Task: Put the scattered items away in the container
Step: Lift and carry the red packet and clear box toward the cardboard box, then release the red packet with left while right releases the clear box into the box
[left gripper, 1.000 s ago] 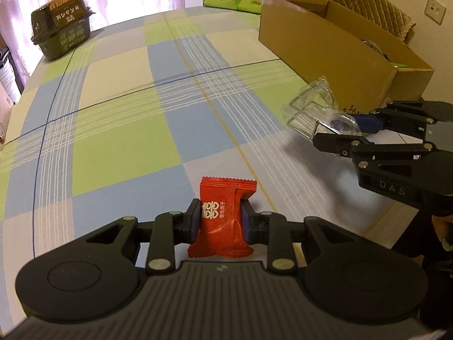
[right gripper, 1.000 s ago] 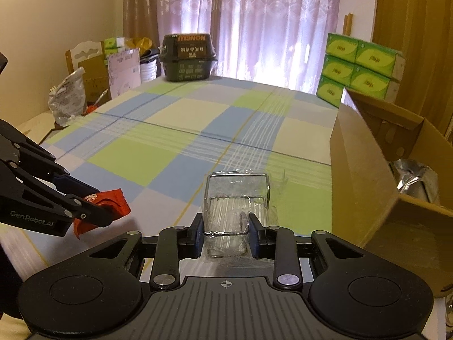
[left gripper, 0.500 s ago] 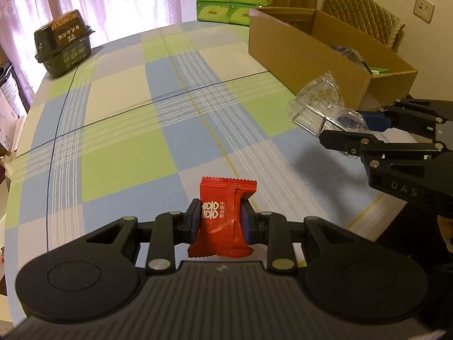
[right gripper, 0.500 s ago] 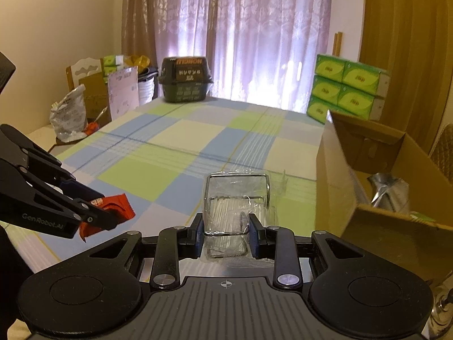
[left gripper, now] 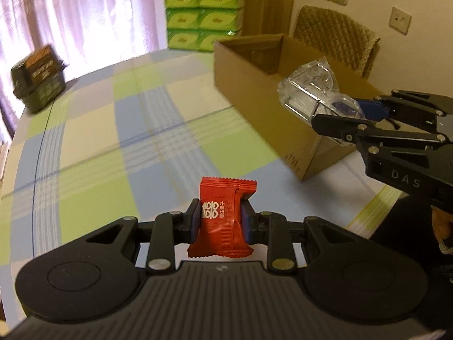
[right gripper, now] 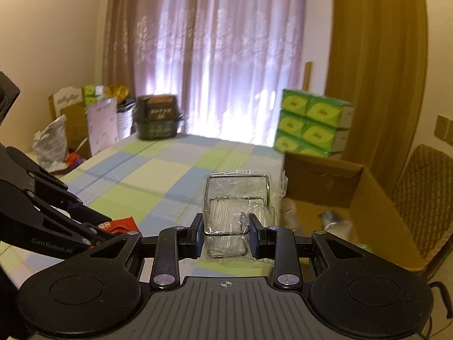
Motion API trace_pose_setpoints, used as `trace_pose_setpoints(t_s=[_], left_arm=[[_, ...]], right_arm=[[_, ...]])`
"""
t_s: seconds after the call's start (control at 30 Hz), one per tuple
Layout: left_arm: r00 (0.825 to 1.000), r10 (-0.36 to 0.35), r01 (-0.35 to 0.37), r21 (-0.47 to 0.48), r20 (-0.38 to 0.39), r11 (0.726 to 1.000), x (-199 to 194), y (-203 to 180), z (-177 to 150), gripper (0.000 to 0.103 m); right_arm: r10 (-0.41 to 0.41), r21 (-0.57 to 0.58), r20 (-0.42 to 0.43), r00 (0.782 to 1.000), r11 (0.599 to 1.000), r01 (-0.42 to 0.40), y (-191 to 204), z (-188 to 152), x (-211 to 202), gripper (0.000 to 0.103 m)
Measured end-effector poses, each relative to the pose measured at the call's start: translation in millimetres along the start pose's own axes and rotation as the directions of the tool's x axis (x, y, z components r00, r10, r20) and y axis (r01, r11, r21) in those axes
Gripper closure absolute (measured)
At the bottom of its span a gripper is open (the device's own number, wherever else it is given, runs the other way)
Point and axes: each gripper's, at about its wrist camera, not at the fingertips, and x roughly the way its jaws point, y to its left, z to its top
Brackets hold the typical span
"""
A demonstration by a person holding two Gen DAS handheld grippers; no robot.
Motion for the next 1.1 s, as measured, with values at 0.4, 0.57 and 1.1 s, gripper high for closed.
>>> trace_pose_setpoints(t_s=[0.4, 0.57, 1.1], left_arm=[[0.993, -0.096, 0.092, 0.06, 0.072, 0.994, 24.1, -63.5, 90.6, 0.079], [0.989, -0.127, 0.122, 0.067, 0.072, 0.99, 47.9, -76.5, 120.2, 0.079], [0.989, -0.141, 0.136, 0.08, 0.055, 0.987, 122.5, -93.6, 163.4, 0.07]], right_arm=[[-0.09, 0.093, -0.024, 0.996, 0.991, 0.092, -104.3, 31.8, -2.1, 0.07], [-0.118, 0.119, -0.036, 0.992, 0.985, 0.121, -142.4, 38.0, 0.4, 0.07], [-0.113, 0.159, -0.074, 0.991, 0.98, 0.123, -188.4, 28.5, 31.0, 0.07]])
